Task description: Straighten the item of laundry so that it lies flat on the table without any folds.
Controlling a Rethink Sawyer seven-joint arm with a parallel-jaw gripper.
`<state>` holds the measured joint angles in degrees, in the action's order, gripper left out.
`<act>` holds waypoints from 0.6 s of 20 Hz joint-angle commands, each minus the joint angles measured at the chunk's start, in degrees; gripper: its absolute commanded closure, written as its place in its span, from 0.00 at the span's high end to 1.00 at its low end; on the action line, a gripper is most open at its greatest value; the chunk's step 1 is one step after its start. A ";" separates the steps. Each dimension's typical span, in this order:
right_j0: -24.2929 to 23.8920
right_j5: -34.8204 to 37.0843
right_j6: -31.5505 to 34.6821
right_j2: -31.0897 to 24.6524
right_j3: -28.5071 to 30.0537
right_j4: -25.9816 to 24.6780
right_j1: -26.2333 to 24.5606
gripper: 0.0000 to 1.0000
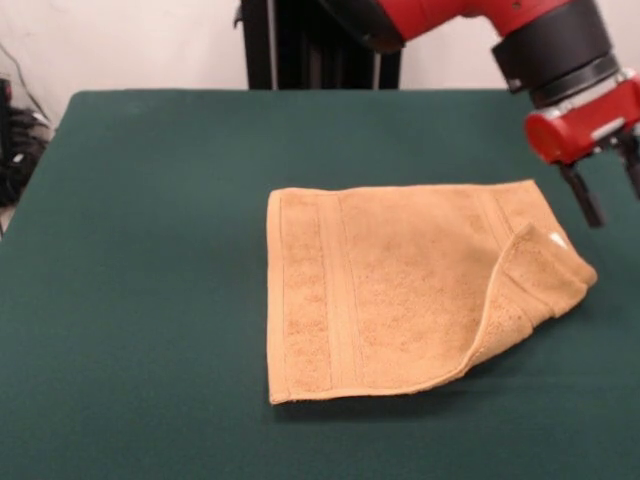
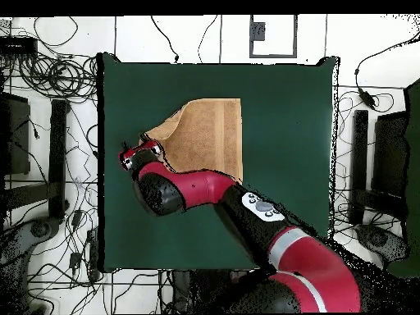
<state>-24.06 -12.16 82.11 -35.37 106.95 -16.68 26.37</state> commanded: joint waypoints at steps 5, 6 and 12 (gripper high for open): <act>-4.83 3.12 8.92 -13.37 -13.95 -3.52 -17.83 1.00; -4.39 2.93 9.23 -13.00 -13.73 -2.92 -17.32 1.00; -5.86 8.82 7.17 -14.05 -12.27 -1.19 -16.78 1.00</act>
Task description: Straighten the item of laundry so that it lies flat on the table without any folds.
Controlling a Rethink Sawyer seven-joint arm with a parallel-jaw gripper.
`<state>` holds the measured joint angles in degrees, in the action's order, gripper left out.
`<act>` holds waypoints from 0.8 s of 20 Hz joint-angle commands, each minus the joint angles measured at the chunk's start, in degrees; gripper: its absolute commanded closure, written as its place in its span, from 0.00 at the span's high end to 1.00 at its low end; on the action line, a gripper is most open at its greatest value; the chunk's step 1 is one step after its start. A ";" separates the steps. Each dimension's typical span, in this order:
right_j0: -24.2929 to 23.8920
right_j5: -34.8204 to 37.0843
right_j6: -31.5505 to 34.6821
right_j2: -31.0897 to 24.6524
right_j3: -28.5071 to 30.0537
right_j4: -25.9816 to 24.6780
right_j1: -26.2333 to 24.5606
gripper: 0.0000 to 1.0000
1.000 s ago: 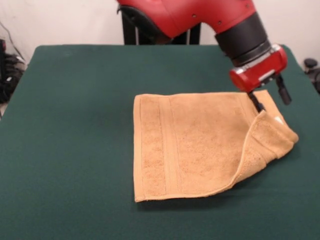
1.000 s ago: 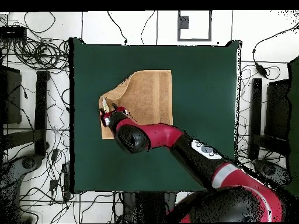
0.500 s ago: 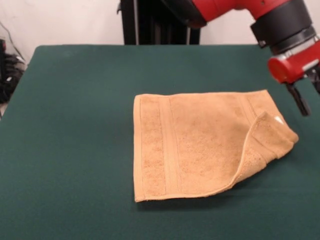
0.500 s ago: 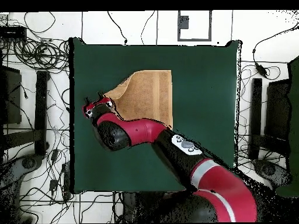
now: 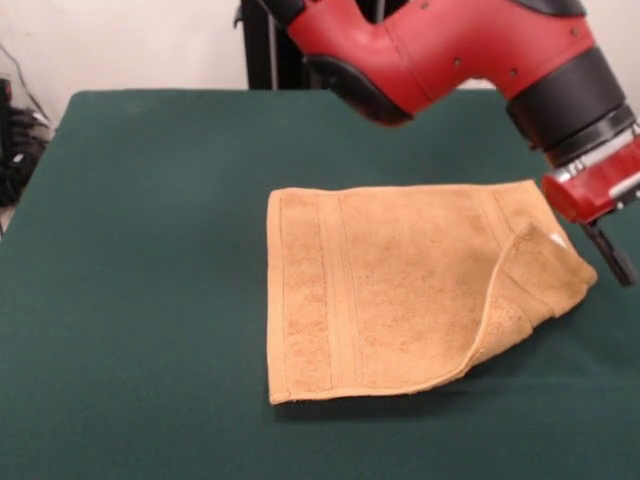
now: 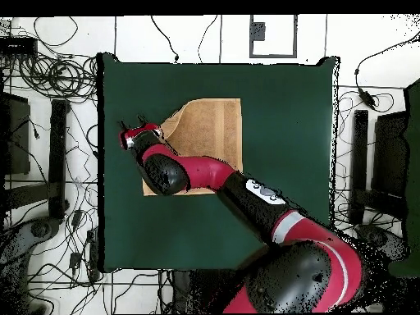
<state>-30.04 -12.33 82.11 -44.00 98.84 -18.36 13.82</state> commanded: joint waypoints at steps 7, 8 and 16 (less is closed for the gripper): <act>-1.31 13.45 4.54 -8.10 -4.88 0.29 -7.38 1.00; -1.46 13.85 4.44 -8.19 -4.84 0.32 -7.59 1.00; -1.32 18.12 5.36 -4.47 -2.09 1.53 -2.62 1.00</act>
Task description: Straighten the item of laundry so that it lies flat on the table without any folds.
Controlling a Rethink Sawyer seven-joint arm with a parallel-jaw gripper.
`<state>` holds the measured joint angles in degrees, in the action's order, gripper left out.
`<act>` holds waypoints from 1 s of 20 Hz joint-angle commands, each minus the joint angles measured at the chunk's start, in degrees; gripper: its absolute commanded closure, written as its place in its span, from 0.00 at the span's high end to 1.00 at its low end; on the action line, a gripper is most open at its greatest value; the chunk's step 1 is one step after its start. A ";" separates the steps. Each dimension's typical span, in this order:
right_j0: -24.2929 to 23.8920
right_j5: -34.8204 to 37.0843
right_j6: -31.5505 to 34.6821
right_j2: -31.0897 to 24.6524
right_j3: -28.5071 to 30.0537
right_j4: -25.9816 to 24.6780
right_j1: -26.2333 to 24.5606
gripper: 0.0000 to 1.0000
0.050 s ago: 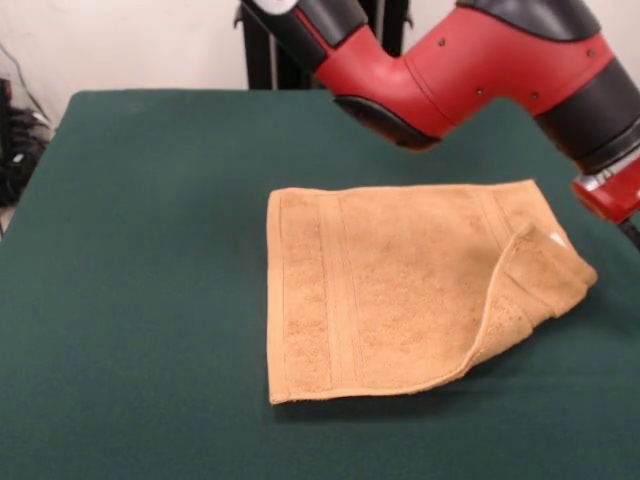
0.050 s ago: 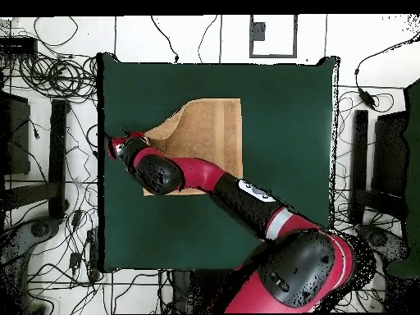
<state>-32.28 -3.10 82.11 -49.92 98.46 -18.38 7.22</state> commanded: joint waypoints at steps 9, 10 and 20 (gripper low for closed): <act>-0.41 27.10 -5.43 10.32 -0.45 -3.90 19.86 1.00; -0.60 28.01 -6.63 10.35 -0.77 -5.17 20.43 1.00; -6.01 35.26 -12.98 1.62 -3.25 -9.33 13.70 1.00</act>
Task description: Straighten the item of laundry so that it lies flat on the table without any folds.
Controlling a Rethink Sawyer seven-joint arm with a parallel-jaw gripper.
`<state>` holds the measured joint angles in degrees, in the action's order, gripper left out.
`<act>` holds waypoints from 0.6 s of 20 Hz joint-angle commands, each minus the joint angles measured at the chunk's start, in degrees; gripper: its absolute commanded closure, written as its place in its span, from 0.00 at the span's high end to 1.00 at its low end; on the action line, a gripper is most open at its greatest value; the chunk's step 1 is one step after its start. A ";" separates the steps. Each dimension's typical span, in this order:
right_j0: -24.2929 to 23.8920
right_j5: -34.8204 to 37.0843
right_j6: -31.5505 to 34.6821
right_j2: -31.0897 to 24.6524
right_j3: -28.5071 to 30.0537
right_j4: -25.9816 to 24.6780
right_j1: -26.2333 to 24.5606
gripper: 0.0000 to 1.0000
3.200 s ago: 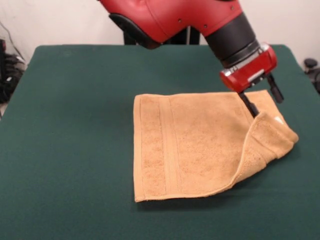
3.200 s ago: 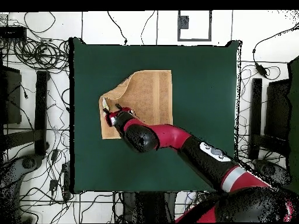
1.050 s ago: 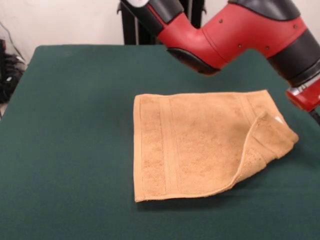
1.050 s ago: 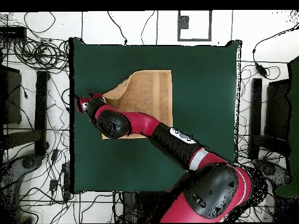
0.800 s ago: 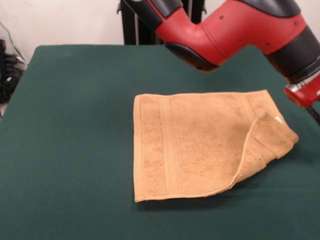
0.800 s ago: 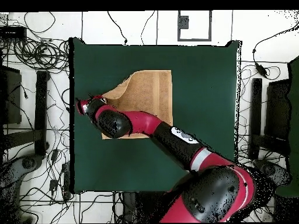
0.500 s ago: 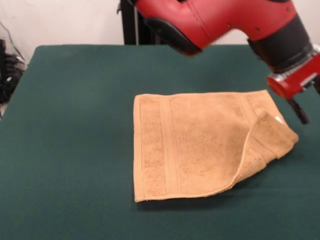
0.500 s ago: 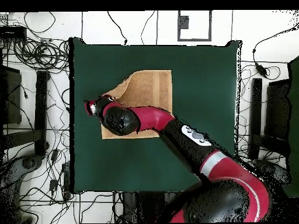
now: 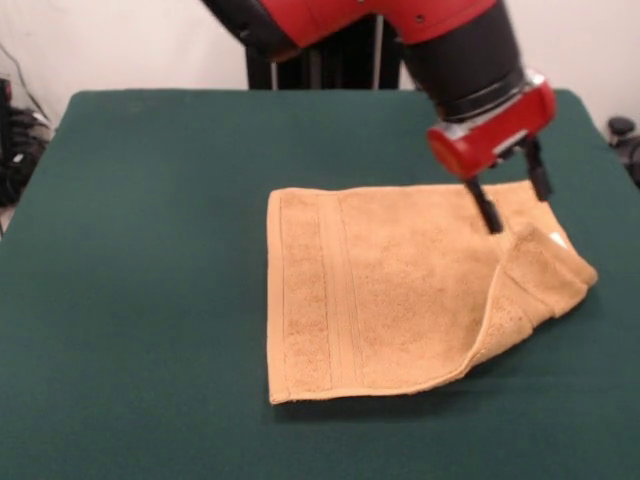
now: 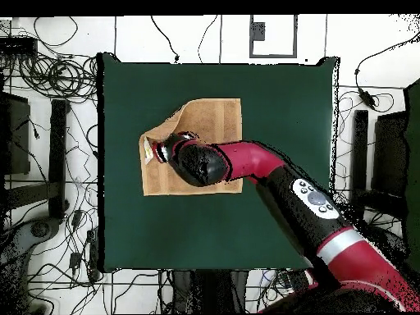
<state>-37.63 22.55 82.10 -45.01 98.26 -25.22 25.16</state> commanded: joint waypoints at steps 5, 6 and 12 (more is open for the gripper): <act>-2.26 14.48 -15.64 -6.12 -4.28 -2.25 -6.79 1.00; -2.41 14.67 -15.67 -6.33 -4.39 -2.50 -6.95 1.00; -1.59 9.16 -11.45 -5.03 -6.01 -7.20 -6.38 1.00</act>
<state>-41.72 29.75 82.04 -47.61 95.91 -28.04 21.77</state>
